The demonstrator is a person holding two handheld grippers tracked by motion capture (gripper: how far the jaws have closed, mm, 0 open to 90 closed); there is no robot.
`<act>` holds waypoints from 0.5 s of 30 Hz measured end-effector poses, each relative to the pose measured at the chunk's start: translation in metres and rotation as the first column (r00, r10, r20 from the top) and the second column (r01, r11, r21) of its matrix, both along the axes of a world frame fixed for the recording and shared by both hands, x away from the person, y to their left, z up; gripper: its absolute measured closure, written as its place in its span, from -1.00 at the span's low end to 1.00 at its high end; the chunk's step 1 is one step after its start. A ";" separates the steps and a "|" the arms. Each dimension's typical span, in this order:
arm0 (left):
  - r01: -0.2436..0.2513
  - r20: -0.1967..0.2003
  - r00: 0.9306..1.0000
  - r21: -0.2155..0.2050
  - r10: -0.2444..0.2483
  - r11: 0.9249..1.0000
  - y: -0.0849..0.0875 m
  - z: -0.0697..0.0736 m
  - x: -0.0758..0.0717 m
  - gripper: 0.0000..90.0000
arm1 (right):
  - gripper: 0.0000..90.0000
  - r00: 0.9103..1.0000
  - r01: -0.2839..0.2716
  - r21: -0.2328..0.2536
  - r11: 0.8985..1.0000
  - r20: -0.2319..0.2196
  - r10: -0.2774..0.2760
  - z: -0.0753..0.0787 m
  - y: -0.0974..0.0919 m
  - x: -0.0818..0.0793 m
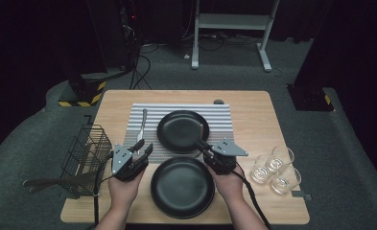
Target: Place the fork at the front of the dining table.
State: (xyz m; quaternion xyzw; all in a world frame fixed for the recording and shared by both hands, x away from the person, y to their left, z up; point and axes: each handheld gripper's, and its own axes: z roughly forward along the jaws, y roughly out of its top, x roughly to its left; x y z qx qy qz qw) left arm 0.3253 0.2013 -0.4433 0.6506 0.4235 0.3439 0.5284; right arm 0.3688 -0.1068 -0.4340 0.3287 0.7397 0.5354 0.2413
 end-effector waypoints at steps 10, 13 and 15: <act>-0.029 -0.051 0.998 0.021 0.030 0.999 0.016 -0.026 -0.005 0.24 | 0.87 0.999 0.045 0.009 0.999 -0.013 -0.045 -0.007 -0.018 0.002; -0.039 -0.061 0.997 0.021 0.040 0.999 0.021 -0.033 -0.006 0.22 | 0.87 0.998 0.061 0.009 0.998 -0.015 -0.061 -0.009 -0.023 0.002; -0.050 -0.075 0.996 0.024 0.052 0.998 0.025 -0.038 -0.006 0.21 | 0.87 0.997 0.070 0.010 0.997 -0.018 -0.070 -0.010 -0.026 0.003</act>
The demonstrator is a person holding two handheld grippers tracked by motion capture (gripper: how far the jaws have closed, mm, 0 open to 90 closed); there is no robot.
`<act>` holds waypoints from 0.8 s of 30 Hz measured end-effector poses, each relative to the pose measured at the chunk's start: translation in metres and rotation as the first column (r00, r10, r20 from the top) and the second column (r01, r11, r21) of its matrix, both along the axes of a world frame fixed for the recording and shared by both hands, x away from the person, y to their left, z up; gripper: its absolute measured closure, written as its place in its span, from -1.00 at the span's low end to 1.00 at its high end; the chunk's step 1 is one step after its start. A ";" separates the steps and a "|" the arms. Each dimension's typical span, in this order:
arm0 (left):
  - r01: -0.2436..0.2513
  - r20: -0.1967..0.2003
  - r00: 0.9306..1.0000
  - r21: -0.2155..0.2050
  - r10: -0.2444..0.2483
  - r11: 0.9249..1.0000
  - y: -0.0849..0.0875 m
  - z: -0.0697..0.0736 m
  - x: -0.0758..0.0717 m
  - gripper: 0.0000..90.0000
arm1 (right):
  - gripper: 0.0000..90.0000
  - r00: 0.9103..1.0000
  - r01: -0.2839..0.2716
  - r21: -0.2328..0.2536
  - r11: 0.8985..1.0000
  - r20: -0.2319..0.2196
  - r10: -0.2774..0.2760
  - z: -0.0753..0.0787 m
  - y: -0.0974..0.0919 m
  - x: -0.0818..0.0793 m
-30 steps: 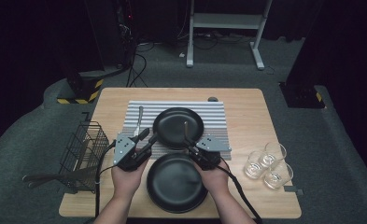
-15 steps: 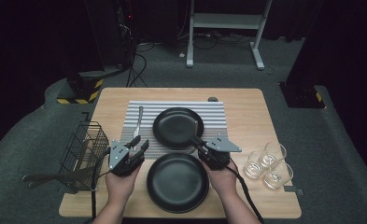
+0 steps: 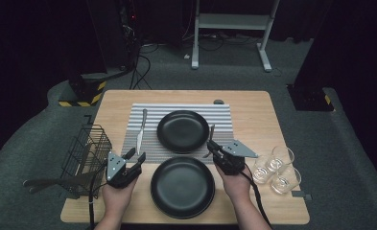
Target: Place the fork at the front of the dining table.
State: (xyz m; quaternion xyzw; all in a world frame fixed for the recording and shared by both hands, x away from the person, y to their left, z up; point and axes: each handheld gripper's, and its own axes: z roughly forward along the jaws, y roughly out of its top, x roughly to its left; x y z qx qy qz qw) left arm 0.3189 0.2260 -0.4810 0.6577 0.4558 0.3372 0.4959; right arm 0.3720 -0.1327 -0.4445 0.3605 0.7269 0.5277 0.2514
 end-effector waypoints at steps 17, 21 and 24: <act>-0.014 -0.119 0.993 0.026 0.017 1.000 0.012 -0.038 -0.003 0.04 | 0.87 0.999 0.050 -0.031 0.998 -0.013 -0.051 -0.005 -0.010 0.005; -0.016 -0.144 0.989 0.025 0.020 1.000 0.013 -0.043 -0.002 0.01 | 0.87 0.998 0.063 -0.039 0.997 -0.026 -0.064 -0.008 -0.011 0.007; -0.012 -0.149 0.989 0.008 0.013 1.000 0.015 -0.044 -0.002 -0.02 | 0.87 0.997 0.075 -0.042 0.996 -0.032 -0.076 -0.010 -0.011 0.010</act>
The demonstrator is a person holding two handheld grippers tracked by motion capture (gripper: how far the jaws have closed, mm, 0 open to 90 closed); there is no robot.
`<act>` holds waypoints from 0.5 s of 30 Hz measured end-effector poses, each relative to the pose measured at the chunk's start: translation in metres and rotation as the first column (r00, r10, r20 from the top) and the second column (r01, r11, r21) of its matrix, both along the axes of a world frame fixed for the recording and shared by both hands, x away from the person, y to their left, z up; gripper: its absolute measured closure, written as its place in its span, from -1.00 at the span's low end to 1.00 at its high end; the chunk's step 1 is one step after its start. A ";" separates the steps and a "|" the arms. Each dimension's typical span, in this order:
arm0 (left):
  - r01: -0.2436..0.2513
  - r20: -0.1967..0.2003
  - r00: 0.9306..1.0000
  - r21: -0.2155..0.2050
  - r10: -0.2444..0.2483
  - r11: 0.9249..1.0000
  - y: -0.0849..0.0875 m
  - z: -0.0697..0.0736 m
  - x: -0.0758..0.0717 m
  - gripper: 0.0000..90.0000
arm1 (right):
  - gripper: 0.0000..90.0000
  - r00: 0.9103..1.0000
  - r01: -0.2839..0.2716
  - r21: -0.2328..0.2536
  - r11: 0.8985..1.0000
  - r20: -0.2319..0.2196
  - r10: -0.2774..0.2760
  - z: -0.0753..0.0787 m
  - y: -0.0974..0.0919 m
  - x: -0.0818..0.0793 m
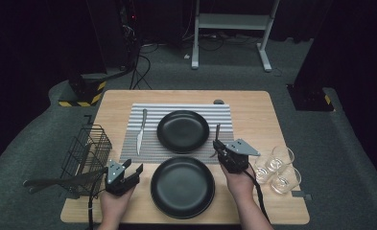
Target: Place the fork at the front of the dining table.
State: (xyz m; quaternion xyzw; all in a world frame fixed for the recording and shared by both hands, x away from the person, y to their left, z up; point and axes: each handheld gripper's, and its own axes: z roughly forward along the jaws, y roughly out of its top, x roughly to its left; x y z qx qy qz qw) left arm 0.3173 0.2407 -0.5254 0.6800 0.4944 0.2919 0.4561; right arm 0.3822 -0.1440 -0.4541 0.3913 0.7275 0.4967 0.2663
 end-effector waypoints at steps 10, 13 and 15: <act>0.015 -0.032 0.999 -0.031 -0.016 0.999 0.003 0.000 0.003 -0.14 | 0.87 0.999 0.031 0.012 0.999 -0.030 -0.031 -0.003 -0.003 0.013; 0.024 -0.036 0.999 -0.032 -0.025 0.999 0.002 0.000 0.004 -0.14 | 0.87 0.999 0.034 0.017 0.999 -0.030 -0.033 0.002 -0.002 0.016; 0.040 -0.047 0.998 -0.048 -0.043 0.998 0.003 -0.001 0.005 -0.14 | 0.87 0.999 0.037 0.013 0.999 -0.032 -0.037 0.003 0.000 0.020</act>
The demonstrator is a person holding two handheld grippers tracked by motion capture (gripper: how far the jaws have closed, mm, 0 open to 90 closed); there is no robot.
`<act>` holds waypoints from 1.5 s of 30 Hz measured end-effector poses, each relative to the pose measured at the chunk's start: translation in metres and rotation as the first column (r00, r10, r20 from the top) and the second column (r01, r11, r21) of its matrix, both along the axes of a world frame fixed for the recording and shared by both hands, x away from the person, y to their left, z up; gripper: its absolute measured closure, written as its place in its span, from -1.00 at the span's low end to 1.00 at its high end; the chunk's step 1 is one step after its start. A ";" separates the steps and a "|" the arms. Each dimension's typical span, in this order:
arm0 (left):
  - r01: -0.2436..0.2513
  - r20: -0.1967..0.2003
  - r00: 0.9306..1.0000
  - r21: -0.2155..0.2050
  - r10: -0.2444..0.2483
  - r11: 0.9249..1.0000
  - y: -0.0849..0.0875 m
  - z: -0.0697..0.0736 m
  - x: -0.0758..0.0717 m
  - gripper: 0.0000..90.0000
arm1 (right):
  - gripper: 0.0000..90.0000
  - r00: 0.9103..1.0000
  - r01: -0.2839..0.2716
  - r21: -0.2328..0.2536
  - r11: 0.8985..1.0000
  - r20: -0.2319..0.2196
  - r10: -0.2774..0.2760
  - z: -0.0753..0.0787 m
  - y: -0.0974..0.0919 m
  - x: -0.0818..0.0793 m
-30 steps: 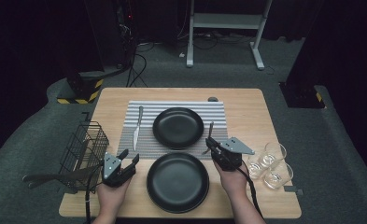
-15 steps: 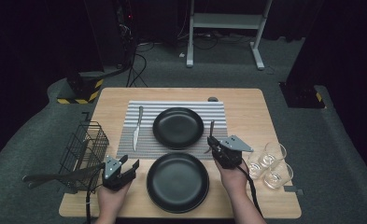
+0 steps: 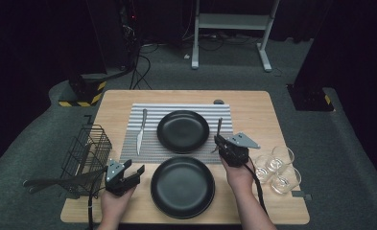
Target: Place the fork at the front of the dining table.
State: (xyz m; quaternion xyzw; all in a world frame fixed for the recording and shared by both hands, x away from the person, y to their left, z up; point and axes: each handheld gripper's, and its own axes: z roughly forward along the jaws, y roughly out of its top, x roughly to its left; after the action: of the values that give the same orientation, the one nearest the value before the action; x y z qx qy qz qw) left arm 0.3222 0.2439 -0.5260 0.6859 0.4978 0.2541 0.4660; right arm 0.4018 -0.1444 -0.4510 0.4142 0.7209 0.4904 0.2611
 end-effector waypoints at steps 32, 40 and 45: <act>0.031 -0.012 0.999 -0.013 -0.032 0.999 -0.001 0.000 0.001 -0.14 | 0.87 0.993 0.042 -0.050 0.998 -0.108 -0.047 -0.019 0.011 0.034; 0.038 -0.013 0.999 -0.013 -0.038 0.999 -0.001 0.000 0.001 -0.13 | 0.87 0.991 0.042 -0.075 0.996 -0.124 -0.051 -0.017 0.015 0.040; 0.040 -0.014 0.999 -0.015 -0.041 0.999 -0.001 0.000 0.001 -0.12 | 0.87 0.991 0.044 -0.078 0.996 -0.125 -0.054 -0.017 0.015 0.041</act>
State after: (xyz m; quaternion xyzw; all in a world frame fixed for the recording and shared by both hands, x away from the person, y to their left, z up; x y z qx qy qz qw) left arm 0.3237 0.2432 -0.5262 0.6943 0.4889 0.2360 0.4725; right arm 0.4433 -0.1295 -0.4680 0.4521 0.7437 0.4289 0.2420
